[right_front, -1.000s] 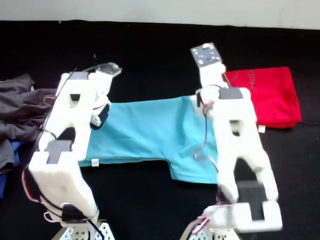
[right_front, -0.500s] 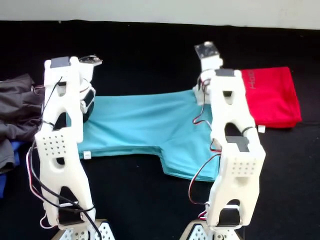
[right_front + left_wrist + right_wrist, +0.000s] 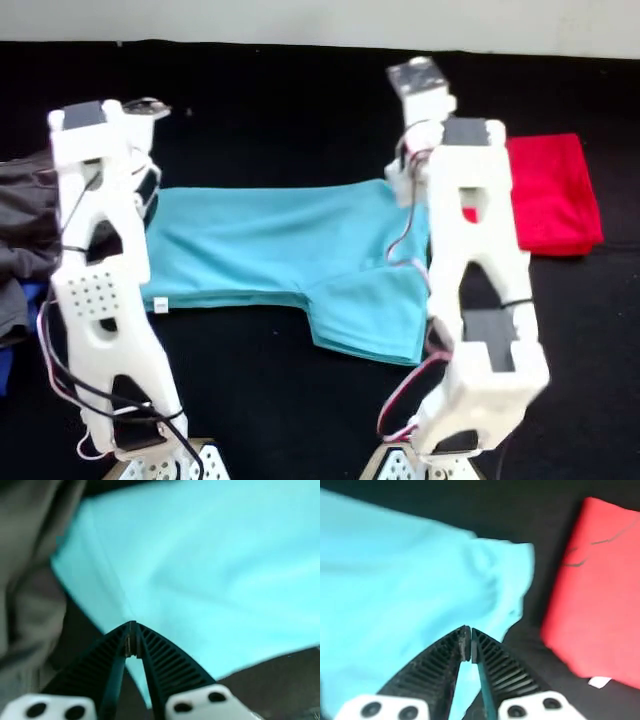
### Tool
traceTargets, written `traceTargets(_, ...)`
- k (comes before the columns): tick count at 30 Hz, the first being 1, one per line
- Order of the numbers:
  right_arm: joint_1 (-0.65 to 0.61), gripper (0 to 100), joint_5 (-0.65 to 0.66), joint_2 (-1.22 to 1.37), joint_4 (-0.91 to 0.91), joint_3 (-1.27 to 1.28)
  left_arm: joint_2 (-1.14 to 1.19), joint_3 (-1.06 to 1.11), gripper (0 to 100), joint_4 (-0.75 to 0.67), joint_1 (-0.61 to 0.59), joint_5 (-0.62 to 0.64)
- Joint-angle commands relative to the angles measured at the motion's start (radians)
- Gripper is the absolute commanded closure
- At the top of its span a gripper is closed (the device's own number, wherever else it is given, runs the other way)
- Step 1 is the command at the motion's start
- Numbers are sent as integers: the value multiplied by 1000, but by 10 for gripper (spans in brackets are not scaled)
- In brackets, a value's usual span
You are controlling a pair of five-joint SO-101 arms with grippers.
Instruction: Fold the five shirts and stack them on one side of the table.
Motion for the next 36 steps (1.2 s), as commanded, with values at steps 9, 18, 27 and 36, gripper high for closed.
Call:
traceTargets(9, -205, 993, -2, -429, -320, 759, -455, 819, 991, -296, -8, -48)
traceTargets(18, -312, 992, 71, -375, -449, 1007, -657, 1280, 991, -660, -33, -48)
traceTargets(27, -383, 992, 89, -390, -378, 1029, -811, 1458, 991, -850, -87, -43)
traceTargets(36, -380, 792, 261, -607, -101, 952, -811, 1575, 991, -1045, -90, -41)
